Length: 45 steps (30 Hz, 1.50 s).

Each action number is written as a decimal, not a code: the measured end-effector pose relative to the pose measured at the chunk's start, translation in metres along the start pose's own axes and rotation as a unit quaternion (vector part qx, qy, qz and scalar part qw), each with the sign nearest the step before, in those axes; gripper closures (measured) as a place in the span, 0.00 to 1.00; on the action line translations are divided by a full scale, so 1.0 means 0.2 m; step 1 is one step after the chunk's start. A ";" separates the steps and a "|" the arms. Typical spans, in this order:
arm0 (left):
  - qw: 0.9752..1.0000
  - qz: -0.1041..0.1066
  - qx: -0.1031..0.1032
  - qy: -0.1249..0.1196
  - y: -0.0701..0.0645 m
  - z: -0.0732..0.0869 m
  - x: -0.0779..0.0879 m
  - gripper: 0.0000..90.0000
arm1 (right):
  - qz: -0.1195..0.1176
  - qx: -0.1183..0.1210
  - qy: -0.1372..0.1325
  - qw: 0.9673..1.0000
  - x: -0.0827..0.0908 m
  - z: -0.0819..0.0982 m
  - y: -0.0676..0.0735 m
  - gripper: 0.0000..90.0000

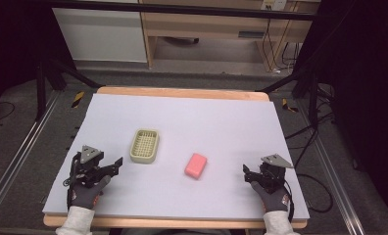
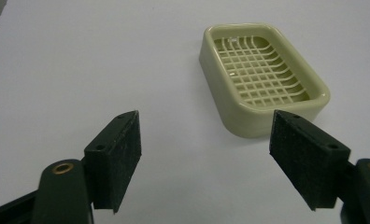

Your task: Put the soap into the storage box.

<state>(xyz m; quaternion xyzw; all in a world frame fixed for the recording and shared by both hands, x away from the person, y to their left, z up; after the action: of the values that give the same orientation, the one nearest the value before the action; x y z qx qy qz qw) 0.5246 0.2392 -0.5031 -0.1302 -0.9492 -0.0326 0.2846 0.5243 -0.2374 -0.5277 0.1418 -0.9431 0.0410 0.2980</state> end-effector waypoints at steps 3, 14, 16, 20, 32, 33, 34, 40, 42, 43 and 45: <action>1.000 0.004 -0.004 0.001 -0.02 0.00 0.00 0.27 | 0.002 -0.003 0.002 1.000 0.00 0.00 -0.01 0.11; 1.000 0.022 -0.020 0.000 -0.13 -0.02 0.00 0.26 | 0.006 0.004 0.003 1.000 0.00 0.01 -0.01 0.10; 1.000 0.022 -0.019 -0.001 -0.14 -0.03 -0.01 0.26 | 0.006 0.003 0.001 1.000 0.00 0.01 -0.01 0.10; 0.999 0.026 -0.021 -0.001 -0.16 -0.04 -0.01 0.26 | 0.008 0.003 0.002 1.000 0.00 0.01 -0.01 0.10; 0.999 0.033 -0.030 -0.006 -0.20 -0.06 0.01 0.26 | 0.013 0.002 0.001 1.000 0.00 0.00 -0.02 0.10; 0.999 0.033 -0.030 -0.006 -0.20 -0.06 0.01 0.26 | 0.013 0.002 0.001 1.000 0.00 0.00 -0.02 0.10; 0.999 0.033 -0.033 -0.007 -0.21 -0.07 0.01 0.26 | 0.014 0.003 -0.002 1.000 0.00 0.00 -0.02 0.10; 0.998 0.040 -0.037 -0.009 -0.24 -0.10 0.01 0.26 | 0.017 -0.002 -0.005 1.000 0.00 -0.01 -0.03 0.10; 0.998 0.039 -0.042 -0.007 -0.25 -0.10 0.01 0.26 | 0.020 0.000 -0.006 1.000 0.00 -0.01 -0.03 0.10; 0.998 0.039 -0.042 -0.007 -0.25 -0.10 0.01 0.26 | 0.020 0.000 -0.006 1.000 0.00 -0.01 -0.03 0.10; 0.998 0.039 -0.040 -0.010 -0.25 -0.11 0.01 0.26 | 0.020 0.000 -0.006 1.000 0.00 -0.01 -0.03 0.10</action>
<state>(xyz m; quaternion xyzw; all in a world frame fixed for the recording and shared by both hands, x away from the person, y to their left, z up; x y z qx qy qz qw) 0.5213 0.1880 -0.4820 -0.1788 -0.9440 -0.0583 0.2711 0.5277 -0.2433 -0.5253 0.1228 -0.9476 0.0459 0.2913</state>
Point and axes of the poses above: each handheld gripper's, and its own axes: x roughly backward along the jaws, z roughly out of its underside, y roughly to its left, the point moved 10 cm from there along -x, roughly forward along the jaws, and after that the axes turned 4 degrees about -z, right-handed, at the moved point
